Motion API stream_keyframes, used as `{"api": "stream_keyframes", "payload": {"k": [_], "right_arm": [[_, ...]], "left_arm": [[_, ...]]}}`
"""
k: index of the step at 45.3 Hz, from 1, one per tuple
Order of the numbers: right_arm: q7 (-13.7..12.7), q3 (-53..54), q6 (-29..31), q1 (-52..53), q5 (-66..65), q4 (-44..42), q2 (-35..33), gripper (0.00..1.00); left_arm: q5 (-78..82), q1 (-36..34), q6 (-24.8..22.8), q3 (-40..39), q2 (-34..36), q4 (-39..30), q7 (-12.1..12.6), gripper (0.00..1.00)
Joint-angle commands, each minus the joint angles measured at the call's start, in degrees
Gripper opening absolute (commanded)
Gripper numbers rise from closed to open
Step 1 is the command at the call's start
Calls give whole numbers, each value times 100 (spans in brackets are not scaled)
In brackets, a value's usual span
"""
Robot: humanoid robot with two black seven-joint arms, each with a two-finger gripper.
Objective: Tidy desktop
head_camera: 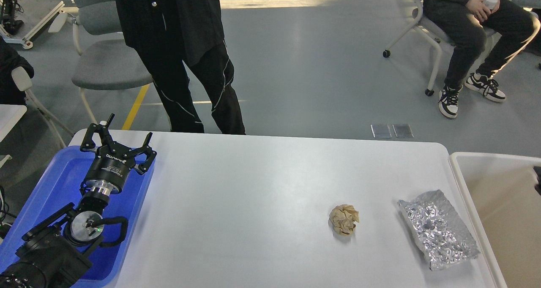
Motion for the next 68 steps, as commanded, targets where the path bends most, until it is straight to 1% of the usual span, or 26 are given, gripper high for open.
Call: {"api": "stream_keyframes", "payload": {"k": [1, 4, 8, 12, 17, 23, 26, 29, 33, 36, 43, 48, 55, 68], "right_arm": [[142, 1073, 98, -88, 71, 2229, -561, 100], [151, 1424, -104, -237, 0, 3003, -719, 100], [159, 1750, -456, -395, -315, 3733, -816, 100], [159, 1996, -658, -536, -834, 4209, -746, 100], [168, 2400, -957, -808, -1177, 4526, -492, 100], [230, 2822, -1133, -1133, -1257, 4544, -79, 100], [335, 2866, -1247, -1222, -1327, 4535, 97, 100], [598, 2902, -1370, -1274, -1345, 4526, 264, 100], [1134, 2989, -1493, -1388, -1345, 4491, 475, 100], [1302, 3086, -1520, -1450, -1345, 4482, 651, 100], [1320, 3087, -1529, -1424, -1345, 4184, 932, 100], [1320, 2998, -1494, -1424, -1345, 3981, 994, 100], [1328, 2568, -1467, -1512, -1336, 3990, 1091, 100], [1320, 2287, -1485, -1459, -1336, 3981, 1082, 100]], "left_arm": [[8, 0, -2, 8, -1, -2, 0, 100], [8, 0, -2, 8, -1, -2, 0, 100], [-1, 0, -2, -1, -1, -2, 0, 100], [8, 0, -2, -1, -1, -2, 0, 100], [8, 0, -2, -1, -1, -2, 0, 100], [8, 0, -2, -1, -1, -2, 0, 100], [8, 0, -2, -1, -1, -2, 0, 100], [8, 0, -2, -1, -1, -2, 0, 100], [-1, 0, -2, -1, -1, -2, 0, 100], [8, 0, -2, -1, -1, -2, 0, 100], [8, 0, -2, -1, -1, 6, 0, 100], [8, 0, -2, -1, -1, 6, 0, 100], [-1, 0, -2, -1, -1, -2, 0, 100], [8, 0, -2, -1, -1, -2, 0, 100]]}}
